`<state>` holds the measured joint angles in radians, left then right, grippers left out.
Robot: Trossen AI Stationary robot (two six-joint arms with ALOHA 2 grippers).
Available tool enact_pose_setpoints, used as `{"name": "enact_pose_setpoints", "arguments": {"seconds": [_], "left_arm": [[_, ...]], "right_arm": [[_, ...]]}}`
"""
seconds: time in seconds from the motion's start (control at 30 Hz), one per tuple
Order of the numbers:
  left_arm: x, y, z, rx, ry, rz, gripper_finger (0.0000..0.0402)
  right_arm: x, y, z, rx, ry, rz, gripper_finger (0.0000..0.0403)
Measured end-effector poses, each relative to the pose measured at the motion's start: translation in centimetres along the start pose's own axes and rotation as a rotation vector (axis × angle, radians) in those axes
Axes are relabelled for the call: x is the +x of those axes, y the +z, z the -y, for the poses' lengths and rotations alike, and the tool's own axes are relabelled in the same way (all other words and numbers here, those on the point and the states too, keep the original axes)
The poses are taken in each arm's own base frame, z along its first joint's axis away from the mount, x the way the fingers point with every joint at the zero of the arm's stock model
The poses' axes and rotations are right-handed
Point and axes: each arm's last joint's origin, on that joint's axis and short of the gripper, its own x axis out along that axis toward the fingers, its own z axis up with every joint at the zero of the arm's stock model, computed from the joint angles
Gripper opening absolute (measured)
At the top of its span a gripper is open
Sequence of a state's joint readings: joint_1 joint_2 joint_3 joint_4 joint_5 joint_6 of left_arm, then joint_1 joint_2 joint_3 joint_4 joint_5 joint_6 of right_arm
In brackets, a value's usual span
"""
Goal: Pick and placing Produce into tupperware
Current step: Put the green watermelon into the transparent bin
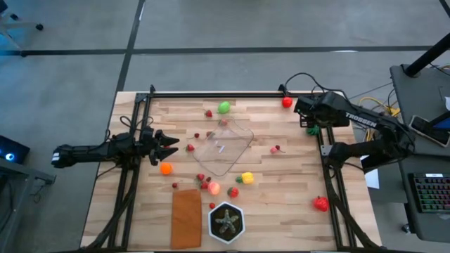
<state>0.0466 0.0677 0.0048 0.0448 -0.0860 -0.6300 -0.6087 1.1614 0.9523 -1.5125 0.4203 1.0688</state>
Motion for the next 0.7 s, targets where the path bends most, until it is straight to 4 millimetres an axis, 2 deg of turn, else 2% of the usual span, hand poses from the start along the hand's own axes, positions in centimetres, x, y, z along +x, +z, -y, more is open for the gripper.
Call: {"name": "enact_pose_setpoints", "arguments": {"seconds": [0.13,0.27,0.47,0.6,0.7], "left_arm": [[0.0,0.0,0.0,0.001,0.002,-0.002,0.0288],[0.0,0.0,0.0,0.012,0.002,-0.001,0.0288],[0.0,0.1,-0.1,0.016,0.035,0.022,0.0288],[0.0,0.3,-0.3,0.008,0.108,0.084,0.0288],[-0.1,0.5,-0.4,0.006,0.173,0.145,0.0288]], "right_arm": [[0.7,-0.1,-0.4,-0.092,0.007,0.019,0.0274],[0.9,0.2,-0.9,0.008,0.056,0.033,0.0274],[1.1,0.7,-1.5,0.033,0.13,0.037,0.0274],[1.2,0.8,-1.8,0.154,0.165,0.05,0.0274],[1.4,1.0,-2.6,0.119,0.258,0.031,0.0274]]}}
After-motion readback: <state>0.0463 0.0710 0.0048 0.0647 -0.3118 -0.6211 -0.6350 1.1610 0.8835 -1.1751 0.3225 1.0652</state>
